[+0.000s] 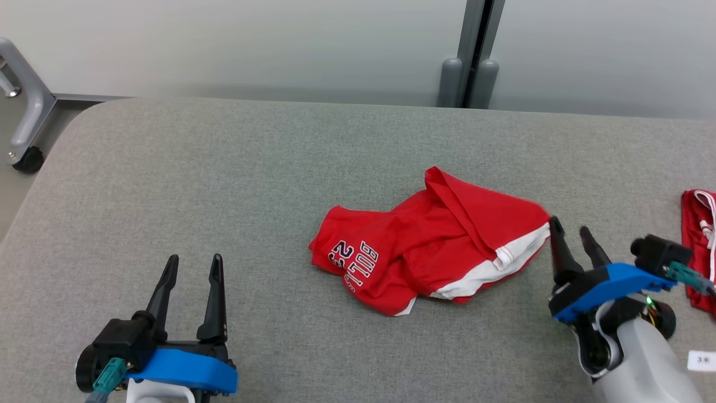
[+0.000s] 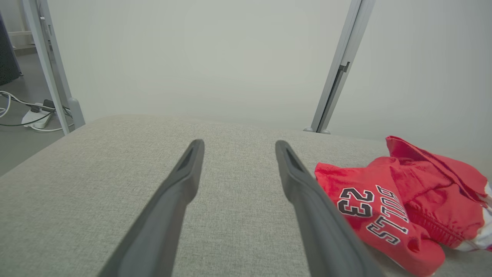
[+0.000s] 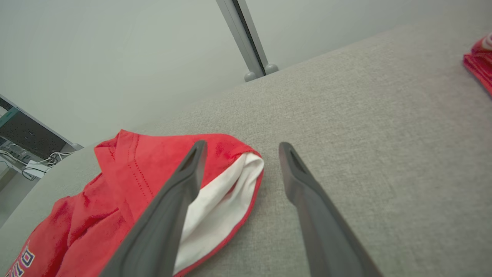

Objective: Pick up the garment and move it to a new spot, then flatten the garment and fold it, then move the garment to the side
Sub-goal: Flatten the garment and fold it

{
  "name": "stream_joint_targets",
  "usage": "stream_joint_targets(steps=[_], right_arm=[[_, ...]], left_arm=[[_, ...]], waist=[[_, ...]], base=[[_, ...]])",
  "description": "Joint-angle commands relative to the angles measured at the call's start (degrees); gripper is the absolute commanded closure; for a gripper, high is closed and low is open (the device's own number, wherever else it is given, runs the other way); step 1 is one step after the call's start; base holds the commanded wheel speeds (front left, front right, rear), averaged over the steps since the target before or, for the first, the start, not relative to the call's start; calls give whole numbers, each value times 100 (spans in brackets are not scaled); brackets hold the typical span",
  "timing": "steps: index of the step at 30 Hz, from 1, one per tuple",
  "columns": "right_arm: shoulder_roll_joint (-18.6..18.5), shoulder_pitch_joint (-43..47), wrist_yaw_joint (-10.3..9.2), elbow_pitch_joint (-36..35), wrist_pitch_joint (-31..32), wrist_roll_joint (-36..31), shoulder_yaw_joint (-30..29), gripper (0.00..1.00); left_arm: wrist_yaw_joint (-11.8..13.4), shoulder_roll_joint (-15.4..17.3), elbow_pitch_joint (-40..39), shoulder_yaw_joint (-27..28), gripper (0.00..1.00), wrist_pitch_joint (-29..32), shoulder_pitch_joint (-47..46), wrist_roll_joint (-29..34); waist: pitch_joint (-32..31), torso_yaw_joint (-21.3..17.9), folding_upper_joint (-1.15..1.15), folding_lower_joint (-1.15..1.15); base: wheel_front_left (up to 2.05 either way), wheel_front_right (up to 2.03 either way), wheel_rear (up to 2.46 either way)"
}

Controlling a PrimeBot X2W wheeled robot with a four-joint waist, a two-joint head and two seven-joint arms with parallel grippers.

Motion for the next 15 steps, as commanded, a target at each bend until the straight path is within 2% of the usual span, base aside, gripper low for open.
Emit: stream_joint_targets(steps=[1, 4, 8, 11, 15], right_arm=[[27, 131, 3, 128, -78, -151, -208, 0], [50, 292, 3, 171, -61, -448, -431, 0], [-19, 472, 3, -105, 17, -863, -425, 0], [-83, 635, 3, -620, 264, -1298, -231, 0], [-89, 553, 3, -1410, 948, -1723, 376, 0]], left_arm=[[-12, 5, 8, 17, 0, -25, -35, 17], [-12, 6, 15, 35, 0, -25, 29, 20], [-9, -10, 17, 39, 0, -25, 76, 30], [7, -20, 14, 48, 0, -25, 114, 37], [15, -18, -27, 65, 0, -25, 132, 42]], waist=[[-22, -17, 0, 0], [-68, -53, 0, 0], [-125, -91, 0, 0], [-170, -146, 0, 0], [-168, -212, 0, 0]], base=[[0, 0, 0], [0, 0, 0], [0, 0, 0], [0, 0, 0], [0, 0, 0]])
